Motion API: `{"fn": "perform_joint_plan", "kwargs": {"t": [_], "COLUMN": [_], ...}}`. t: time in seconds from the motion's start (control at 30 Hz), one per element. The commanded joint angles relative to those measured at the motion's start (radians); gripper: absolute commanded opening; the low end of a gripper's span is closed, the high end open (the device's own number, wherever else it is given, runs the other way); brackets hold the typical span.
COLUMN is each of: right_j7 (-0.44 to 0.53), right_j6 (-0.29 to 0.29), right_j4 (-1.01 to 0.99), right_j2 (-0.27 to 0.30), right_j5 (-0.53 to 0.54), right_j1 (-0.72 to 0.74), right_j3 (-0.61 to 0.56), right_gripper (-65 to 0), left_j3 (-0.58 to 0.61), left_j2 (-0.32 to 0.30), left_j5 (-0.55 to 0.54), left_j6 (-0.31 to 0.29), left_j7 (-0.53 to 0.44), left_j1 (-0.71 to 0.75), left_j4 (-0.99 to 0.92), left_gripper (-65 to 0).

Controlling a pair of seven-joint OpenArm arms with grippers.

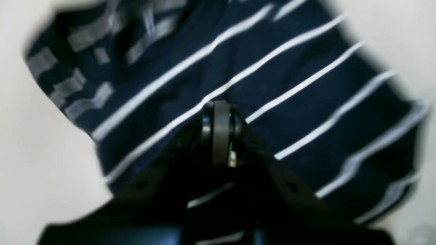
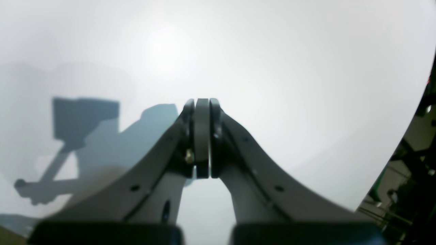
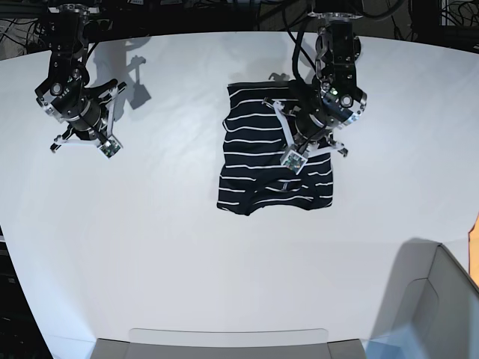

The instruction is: Fold the T-shirt properly

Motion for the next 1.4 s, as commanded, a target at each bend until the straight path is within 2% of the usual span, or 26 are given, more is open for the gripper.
{"fn": "perform_joint_plan", "kwargs": {"t": [0.0, 0.17, 0.3, 0.4, 0.5, 0.6, 0.73, 0.87, 0.93, 1.1, 1.17, 1.27, 1.37], "right_j7": [0.014, 0.014, 0.015, 0.015, 0.015, 0.015, 0.015, 0.015, 0.015, 0.022, 0.023, 0.028, 0.077], "right_j6": [0.011, 0.011, 0.011, 0.011, 0.011, 0.011, 0.011, 0.011, 0.011, 0.011, 0.011, 0.011, 0.011], "right_j4": [0.014, 0.014, 0.017, 0.019, 0.019, 0.034, 0.077, 0.129, 0.155, 0.158, 0.158, 0.160, 0.160], "right_j2": [0.010, 0.004, 0.004, 0.004, 0.004, 0.010, 0.006, 0.014, 0.023, 0.122, 0.165, 0.216, 0.268], "right_j5": [0.010, 0.010, 0.010, 0.010, 0.010, 0.010, 0.010, 0.010, 0.010, 0.012, 0.012, 0.012, 0.012], "right_j1": [-0.002, -0.043, -0.072, -0.088, -0.100, -0.121, -0.145, -0.169, -0.191, -0.310, -0.385, -0.497, -0.593], "right_j3": [-0.001, -0.007, -0.007, -0.007, -0.022, -0.053, -0.067, -0.073, -0.073, -0.117, -0.147, -0.183, -0.188], "right_gripper": [-65.0, -65.0, -65.0, -65.0, -65.0, -65.0, -65.0, -65.0, -65.0, -65.0, -65.0, -65.0, -65.0], "left_j3": [0.000, -0.030, -0.147, -0.213, -0.227, -0.227, -0.227, -0.228, -0.228, -0.230, -0.247, -0.337, -0.417], "left_j2": [0.004, -0.069, -0.131, -0.216, -0.293, -0.326, -0.332, -0.329, -0.328, -0.319, -0.279, -0.219, -0.178], "left_j5": [-0.006, -0.012, -0.014, -0.014, -0.014, -0.014, -0.014, -0.012, -0.012, -0.012, -0.009, -0.011, -0.014], "left_j6": [-0.001, -0.001, -0.001, -0.001, -0.001, -0.001, -0.001, -0.001, -0.001, -0.001, -0.001, -0.001, -0.001], "left_j7": [-0.028, -0.203, -0.215, -0.220, -0.221, -0.221, -0.214, -0.209, -0.177, -0.026, 0.026, 0.044, 0.015], "left_j1": [-0.008, -0.040, -0.089, -0.138, -0.201, -0.232, -0.235, -0.216, -0.177, -0.054, 0.015, 0.132, 0.222], "left_j4": [-0.040, -0.262, -0.324, -0.344, -0.393, -0.402, -0.354, -0.167, -0.060, 0.258, 0.335, 0.333, 0.335], "left_gripper": [-65.0, -65.0, -65.0, -65.0, -65.0, -65.0, -65.0, -65.0, -65.0, -65.0, -65.0, -65.0, -65.0]}}
